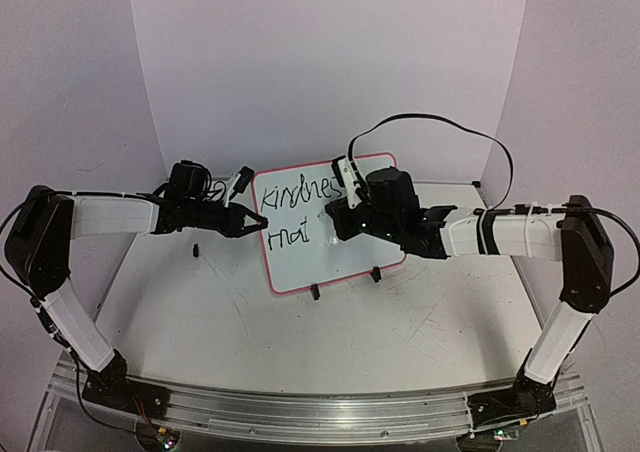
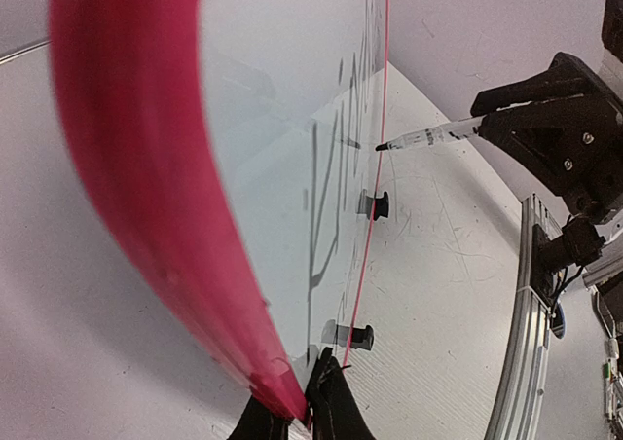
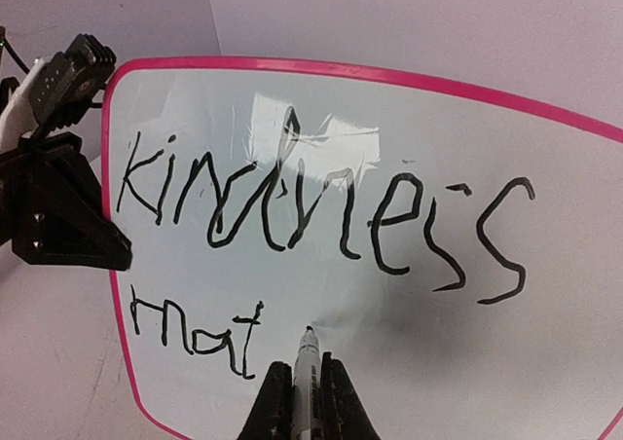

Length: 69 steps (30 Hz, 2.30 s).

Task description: Write a sentence on the whiteboard

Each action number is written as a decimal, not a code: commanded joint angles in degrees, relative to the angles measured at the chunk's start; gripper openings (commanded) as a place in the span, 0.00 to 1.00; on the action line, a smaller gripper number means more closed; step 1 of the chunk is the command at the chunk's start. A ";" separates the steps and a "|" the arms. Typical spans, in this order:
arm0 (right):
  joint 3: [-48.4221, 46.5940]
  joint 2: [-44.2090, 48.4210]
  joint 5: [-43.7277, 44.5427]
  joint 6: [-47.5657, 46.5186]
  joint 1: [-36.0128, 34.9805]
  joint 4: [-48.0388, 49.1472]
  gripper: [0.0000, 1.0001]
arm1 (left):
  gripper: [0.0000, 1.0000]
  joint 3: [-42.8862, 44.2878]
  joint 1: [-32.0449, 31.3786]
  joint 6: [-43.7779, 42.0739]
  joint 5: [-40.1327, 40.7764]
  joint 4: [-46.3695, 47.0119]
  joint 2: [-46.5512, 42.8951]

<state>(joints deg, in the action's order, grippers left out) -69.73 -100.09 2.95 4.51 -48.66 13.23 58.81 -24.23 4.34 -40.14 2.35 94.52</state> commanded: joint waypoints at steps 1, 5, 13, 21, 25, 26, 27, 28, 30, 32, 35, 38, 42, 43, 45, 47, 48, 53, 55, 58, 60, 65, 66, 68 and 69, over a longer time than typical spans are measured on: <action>-2.85 -0.82 -1.14 -0.51 -0.11 1.74 0.00 | 0.00 1.39 0.82 -5.47 13.03 -1.38 -0.10; -3.04 -1.19 -1.25 -0.39 -0.03 1.97 0.00 | 0.00 1.49 0.84 -5.48 12.89 -1.38 0.05; -4.03 -2.61 0.38 -0.55 -0.08 2.34 0.00 | 0.00 1.50 0.83 -5.45 12.82 -1.38 -0.02; -2.88 -2.08 -0.08 -0.03 -0.14 2.22 0.00 | 0.00 1.40 0.84 -5.55 13.02 -1.41 -0.08; -1.56 -0.92 -0.13 0.53 -0.33 1.87 0.00 | 0.00 1.40 0.84 -5.56 12.98 -1.38 -0.07; -1.25 -0.65 -0.12 0.66 -0.43 1.81 0.00 | 0.00 1.41 0.85 -5.52 12.99 -1.39 -0.10; -0.94 -0.49 -0.08 0.77 -0.56 1.75 0.00 | 0.00 1.43 0.85 -5.49 13.05 -1.41 -0.12; -0.65 -0.36 -0.06 0.89 -0.65 1.71 0.00 | 0.00 1.41 0.85 -5.48 13.05 -1.43 -0.13; -0.10 -0.37 0.02 1.19 -0.79 1.58 0.00 | 0.00 1.50 0.85 -5.48 12.98 -1.47 -0.11; 0.60 -0.34 -0.06 1.56 -0.86 1.53 0.00 | 0.00 1.51 0.84 -5.46 13.02 -1.47 -0.17; 1.52 -0.06 -0.23 2.04 -1.07 1.53 0.00 | 0.00 1.51 0.83 -5.48 13.07 -1.47 -0.35; 2.33 0.24 -0.20 2.42 -1.39 1.52 0.00 | 0.00 1.51 0.80 -5.48 13.10 -1.55 -0.26; 3.46 0.34 0.18 3.00 -1.47 1.44 0.00 | 0.00 1.60 0.83 -5.48 13.04 -1.56 -0.25; 3.66 0.44 0.37 3.05 -1.44 1.44 0.00 | 0.00 1.59 0.84 -5.47 13.01 -1.56 -0.26; 3.99 0.65 0.80 3.06 -1.44 1.44 0.00 | 0.00 1.56 0.84 -5.46 12.96 -1.56 -0.24; 4.08 0.83 0.91 3.05 -1.48 1.44 0.00 | 0.00 1.43 0.83 -5.48 12.92 -1.56 -0.25; 4.11 0.86 0.83 3.05 -1.45 1.39 0.00 | 0.00 1.40 0.85 -5.48 12.91 -1.56 -0.28; 4.26 0.96 1.80 2.87 -1.47 1.36 0.00 | 0.00 1.59 0.84 -5.48 12.98 -1.65 -0.21; 4.03 1.20 2.97 2.37 -1.43 1.29 0.00 | 0.00 1.55 0.82 -5.48 13.02 -1.65 -0.21; 3.27 2.25 5.89 1.21 -1.45 1.11 0.00 | 0.00 1.52 0.84 -5.48 12.93 -1.64 -0.07; 2.80 3.52 5.56 0.45 -1.46 1.20 0.00 | 0.00 1.53 0.85 -5.48 12.95 -1.68 -0.11; 1.23 4.19 -4.08 1.45 -1.47 2.65 0.00 | 0.00 1.58 0.80 -5.48 12.80 -1.73 0.02; 0.54 3.31 -4.63 1.35 -1.45 2.67 0.00 | 0.00 1.60 0.84 -5.47 12.73 -1.71 0.05; -0.68 1.66 -4.60 1.23 -1.45 2.67 0.00 | 0.00 1.43 0.82 -5.40 12.72 -1.72 -0.04; -1.06 1.09 -4.45 1.17 -1.50 2.67 0.00 | 0.00 1.43 0.84 -5.39 12.72 -1.73 -0.07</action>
<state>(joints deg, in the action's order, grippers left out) -67.23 -97.95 1.12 5.82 -50.02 13.90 58.81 -24.23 4.29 -40.14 1.96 94.52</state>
